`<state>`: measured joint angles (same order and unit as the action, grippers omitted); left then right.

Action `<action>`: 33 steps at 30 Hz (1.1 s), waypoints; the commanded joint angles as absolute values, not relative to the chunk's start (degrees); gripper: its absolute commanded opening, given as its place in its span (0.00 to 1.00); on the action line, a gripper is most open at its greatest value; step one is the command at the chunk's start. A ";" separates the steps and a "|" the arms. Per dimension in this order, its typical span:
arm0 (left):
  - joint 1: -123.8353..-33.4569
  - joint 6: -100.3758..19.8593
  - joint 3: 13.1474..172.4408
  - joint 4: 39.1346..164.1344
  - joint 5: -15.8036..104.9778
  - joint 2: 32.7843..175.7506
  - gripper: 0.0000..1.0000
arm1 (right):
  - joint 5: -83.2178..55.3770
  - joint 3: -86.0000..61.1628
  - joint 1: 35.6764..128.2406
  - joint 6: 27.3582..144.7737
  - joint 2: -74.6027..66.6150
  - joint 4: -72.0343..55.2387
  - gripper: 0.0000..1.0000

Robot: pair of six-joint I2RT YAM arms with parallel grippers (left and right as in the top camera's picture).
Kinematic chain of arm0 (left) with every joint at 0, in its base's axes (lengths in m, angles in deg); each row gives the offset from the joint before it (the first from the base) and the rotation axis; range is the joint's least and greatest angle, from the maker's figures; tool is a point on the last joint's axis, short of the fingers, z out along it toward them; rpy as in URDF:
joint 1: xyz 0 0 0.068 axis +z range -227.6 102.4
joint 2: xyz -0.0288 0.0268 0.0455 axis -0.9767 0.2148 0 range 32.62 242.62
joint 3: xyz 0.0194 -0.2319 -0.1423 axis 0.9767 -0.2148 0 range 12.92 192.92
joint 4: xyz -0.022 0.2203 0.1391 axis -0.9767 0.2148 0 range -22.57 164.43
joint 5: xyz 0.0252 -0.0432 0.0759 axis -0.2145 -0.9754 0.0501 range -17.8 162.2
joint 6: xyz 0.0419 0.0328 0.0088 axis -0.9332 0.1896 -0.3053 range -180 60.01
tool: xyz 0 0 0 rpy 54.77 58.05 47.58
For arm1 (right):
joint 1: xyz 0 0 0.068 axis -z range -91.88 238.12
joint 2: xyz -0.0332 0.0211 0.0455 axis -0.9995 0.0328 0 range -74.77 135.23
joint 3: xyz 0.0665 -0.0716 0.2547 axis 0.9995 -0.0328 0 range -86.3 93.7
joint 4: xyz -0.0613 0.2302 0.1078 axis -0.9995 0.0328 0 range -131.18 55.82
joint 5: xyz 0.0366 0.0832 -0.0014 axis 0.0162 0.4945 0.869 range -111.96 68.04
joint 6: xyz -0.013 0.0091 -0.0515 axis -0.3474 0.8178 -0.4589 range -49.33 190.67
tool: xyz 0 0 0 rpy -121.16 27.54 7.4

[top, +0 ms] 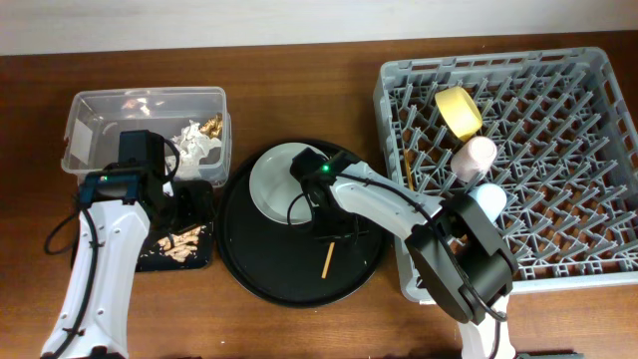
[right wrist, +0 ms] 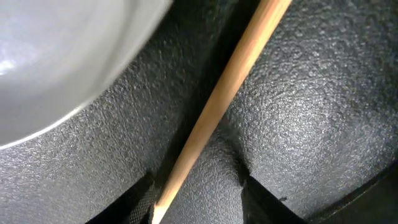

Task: Sort waste into correct bins and load items into the dishwasher rack
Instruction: 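Grasp the second chopstick with the right gripper and place it in the rack, then grasp the white plate with the right gripper and lift it off the tray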

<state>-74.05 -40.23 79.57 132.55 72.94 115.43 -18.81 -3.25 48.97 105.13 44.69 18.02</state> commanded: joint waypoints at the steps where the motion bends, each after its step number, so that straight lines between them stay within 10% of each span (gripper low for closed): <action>1: -74.07 -39.70 79.70 132.46 73.50 114.55 0.99 | -19.18 -4.95 48.75 105.72 45.41 16.88 0.39; 7: -74.05 -39.70 79.70 132.55 73.50 114.55 0.99 | -16.73 -6.46 49.14 105.69 45.02 15.55 0.04; 24: -74.07 -39.70 79.70 132.70 73.48 114.55 0.99 | -18.35 -5.94 73.29 77.94 20.30 27.63 0.04; 29: -74.07 -39.70 79.70 132.79 73.48 114.55 0.99 | -18.78 -5.92 73.95 77.98 23.43 27.39 0.35; 33: -74.07 -39.70 79.70 132.88 73.50 114.55 0.99 | -19.57 -3.82 73.84 82.15 20.43 27.85 0.37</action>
